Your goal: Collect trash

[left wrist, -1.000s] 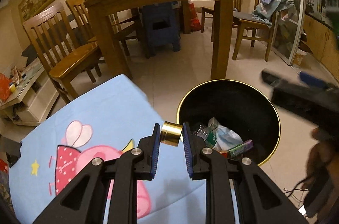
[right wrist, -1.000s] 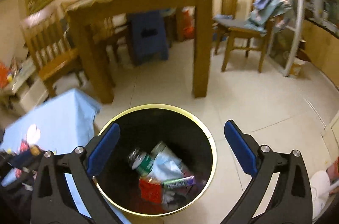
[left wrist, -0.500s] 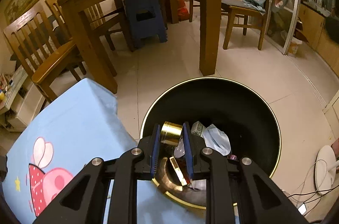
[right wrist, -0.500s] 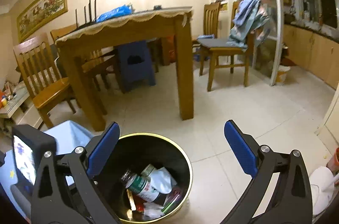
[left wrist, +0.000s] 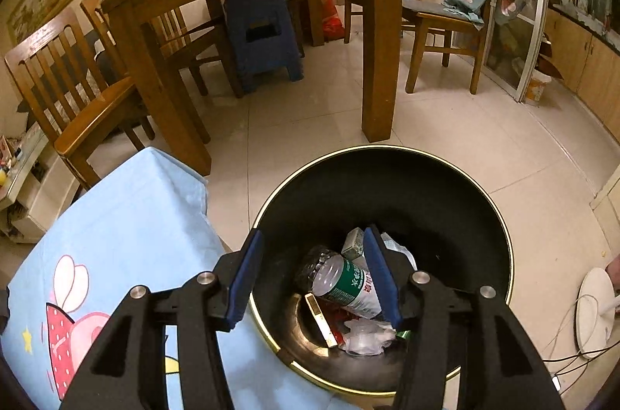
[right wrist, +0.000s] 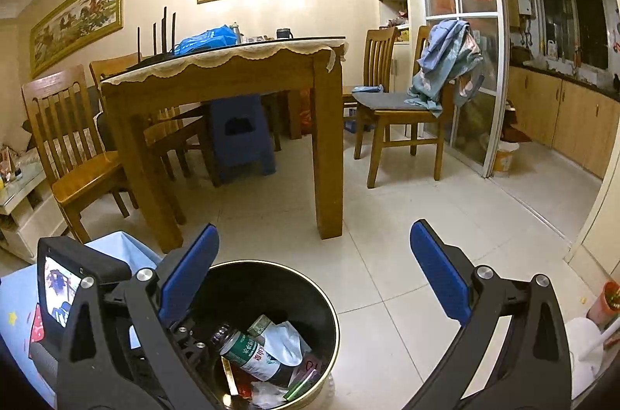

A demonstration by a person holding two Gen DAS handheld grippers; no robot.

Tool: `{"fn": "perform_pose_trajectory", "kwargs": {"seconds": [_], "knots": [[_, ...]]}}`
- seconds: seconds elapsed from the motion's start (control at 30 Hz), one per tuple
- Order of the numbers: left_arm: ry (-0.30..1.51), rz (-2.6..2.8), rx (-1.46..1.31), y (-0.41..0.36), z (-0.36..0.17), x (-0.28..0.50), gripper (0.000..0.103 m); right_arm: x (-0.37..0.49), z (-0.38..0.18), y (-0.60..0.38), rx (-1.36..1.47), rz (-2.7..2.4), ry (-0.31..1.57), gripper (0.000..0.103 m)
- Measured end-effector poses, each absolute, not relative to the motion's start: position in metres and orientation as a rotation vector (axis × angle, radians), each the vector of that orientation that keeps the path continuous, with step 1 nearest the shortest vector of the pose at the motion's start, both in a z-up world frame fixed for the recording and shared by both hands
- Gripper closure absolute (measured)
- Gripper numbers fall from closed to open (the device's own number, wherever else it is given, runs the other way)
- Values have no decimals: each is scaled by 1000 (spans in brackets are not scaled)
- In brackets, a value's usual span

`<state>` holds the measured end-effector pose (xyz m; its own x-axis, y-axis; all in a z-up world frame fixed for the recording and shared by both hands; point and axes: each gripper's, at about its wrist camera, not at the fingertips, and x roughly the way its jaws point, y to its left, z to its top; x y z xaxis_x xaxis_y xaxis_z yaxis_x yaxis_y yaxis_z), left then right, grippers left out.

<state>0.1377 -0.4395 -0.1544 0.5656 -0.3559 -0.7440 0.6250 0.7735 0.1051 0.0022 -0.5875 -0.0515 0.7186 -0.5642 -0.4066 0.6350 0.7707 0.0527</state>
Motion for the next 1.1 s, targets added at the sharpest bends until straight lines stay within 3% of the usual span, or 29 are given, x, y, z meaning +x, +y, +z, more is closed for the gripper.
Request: {"fn": "perform_pose_trajectory", "kwargs": {"seconds": [0.23, 0.33, 0.4, 0.6, 0.83, 1.1], "knots": [[772, -554, 350, -413, -147, 133, 41, 14, -57, -578, 169, -651, 414, 5], [759, -504, 349, -386, -142, 127, 25, 25, -62, -567, 148, -623, 456, 5], [731, -441, 344, -356, -136, 119, 6, 40, -72, -554, 159, -542, 535, 5], [717, -223, 301, -244, -108, 100, 6, 68, -88, -484, 161, -308, 676, 5], [623, -62, 241, -133, -42, 62, 6, 30, -39, -382, 177, -130, 488, 5], [535, -64, 172, -75, 10, 20, 6, -8, 31, -306, 98, -30, 368, 5]]}}
